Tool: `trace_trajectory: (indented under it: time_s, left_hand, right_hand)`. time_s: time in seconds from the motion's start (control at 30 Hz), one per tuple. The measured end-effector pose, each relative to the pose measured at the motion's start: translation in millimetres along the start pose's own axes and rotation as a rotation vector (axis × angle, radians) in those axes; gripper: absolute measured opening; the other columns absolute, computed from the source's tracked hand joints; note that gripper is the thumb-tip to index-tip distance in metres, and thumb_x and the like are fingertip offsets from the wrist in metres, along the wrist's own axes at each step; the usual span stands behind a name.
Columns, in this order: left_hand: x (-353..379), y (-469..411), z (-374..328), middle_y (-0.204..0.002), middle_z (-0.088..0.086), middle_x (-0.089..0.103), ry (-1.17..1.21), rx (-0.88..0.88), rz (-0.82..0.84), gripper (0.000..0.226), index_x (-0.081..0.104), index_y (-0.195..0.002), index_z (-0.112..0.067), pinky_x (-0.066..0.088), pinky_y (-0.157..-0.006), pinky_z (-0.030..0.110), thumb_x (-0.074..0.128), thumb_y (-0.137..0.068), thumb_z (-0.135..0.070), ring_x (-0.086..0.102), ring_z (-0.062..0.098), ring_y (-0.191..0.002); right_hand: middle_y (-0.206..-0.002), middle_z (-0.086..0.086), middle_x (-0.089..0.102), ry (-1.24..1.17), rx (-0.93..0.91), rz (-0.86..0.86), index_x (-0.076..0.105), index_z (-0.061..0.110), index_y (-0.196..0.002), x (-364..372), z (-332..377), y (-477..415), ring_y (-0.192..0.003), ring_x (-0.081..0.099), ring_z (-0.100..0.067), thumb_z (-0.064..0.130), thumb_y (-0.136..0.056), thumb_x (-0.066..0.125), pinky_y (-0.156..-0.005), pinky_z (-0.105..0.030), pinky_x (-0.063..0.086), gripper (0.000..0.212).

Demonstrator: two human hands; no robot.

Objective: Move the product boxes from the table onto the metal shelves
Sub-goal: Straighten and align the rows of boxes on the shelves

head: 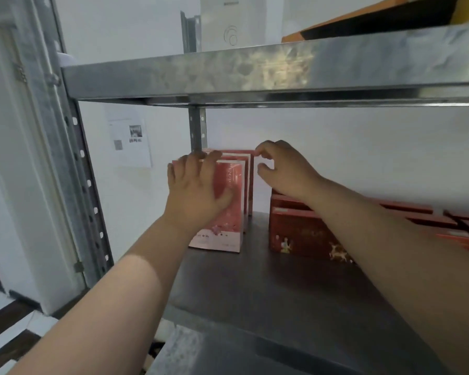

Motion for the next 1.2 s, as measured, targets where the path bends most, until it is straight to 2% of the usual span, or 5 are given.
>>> trace_trajectory:
  time_s: [0.17,0.43,0.57,0.83,1.2]
  left_hand:
    - [21.4,-13.7,-10.7,-0.145,0.004,0.047,-0.126,-0.006,0.164,0.071,0.044,-0.140,-0.027,0.028,-0.107,0.066,0.042,-0.083,-0.070,0.036,0.036,-0.138]
    - [31.8,-14.0,7.3,-0.136,0.000,0.056,-0.072,0.041,0.035,0.067,0.053,-0.134,-0.027,0.028,-0.104,0.067,0.049,-0.083,-0.071,0.044,0.030,-0.130]
    - [36.2,-10.4,12.2,-0.135,0.001,0.057,-0.013,0.056,-0.014,0.070,0.052,-0.136,-0.026,0.022,-0.107,0.071,0.049,-0.084,-0.072,0.045,0.029,-0.131]
    - [34.8,-3.5,20.4,-0.141,0.000,0.054,0.062,0.056,-0.014,0.079,0.047,-0.142,-0.024,0.012,-0.114,0.070,0.044,-0.084,-0.078,0.040,0.025,-0.136]
    - [33.5,-1.1,17.9,-0.141,-0.001,0.053,0.055,0.041,0.008,0.075,0.049,-0.139,-0.024,0.010,-0.115,0.069,0.044,-0.085,-0.077,0.039,0.025,-0.137]
  right_hand:
    - [-0.142,-0.011,0.052,0.023,0.096,0.118,0.053,0.023,-0.139,8.6,-28.9,-65.4,-0.125,0.054,-0.025,0.017,-0.100,0.053,-0.087,-0.026,0.040,0.040]
    - [-0.155,-0.007,0.044,0.052,0.210,0.175,0.051,0.021,-0.146,29.8,-53.7,-116.3,-0.135,0.047,-0.026,0.007,-0.100,0.048,-0.092,-0.022,0.037,0.047]
    - [-0.156,-0.006,0.042,0.006,0.329,0.284,0.049,0.020,-0.145,46.1,-62.6,-119.5,-0.137,0.045,-0.029,0.025,-0.098,0.065,-0.110,-0.038,0.042,0.050]
    - [-0.111,-0.001,0.058,-0.288,0.395,0.184,0.055,0.016,-0.114,58.7,-64.8,-116.1,-0.107,0.061,-0.024,0.017,-0.094,0.070,-0.087,-0.039,0.061,0.025]
    - [-0.125,-0.010,0.060,-0.199,0.382,0.128,0.065,0.023,-0.111,61.1,-62.7,-117.8,-0.100,0.067,-0.027,0.007,-0.092,0.069,-0.076,-0.032,0.062,0.025]
Point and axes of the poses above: each hand's wrist, its own y-axis away from the middle knuckle, its own x-axis out of the palm, z = x × y, the point moved 3 cm from there along -y, towards the middle knuckle
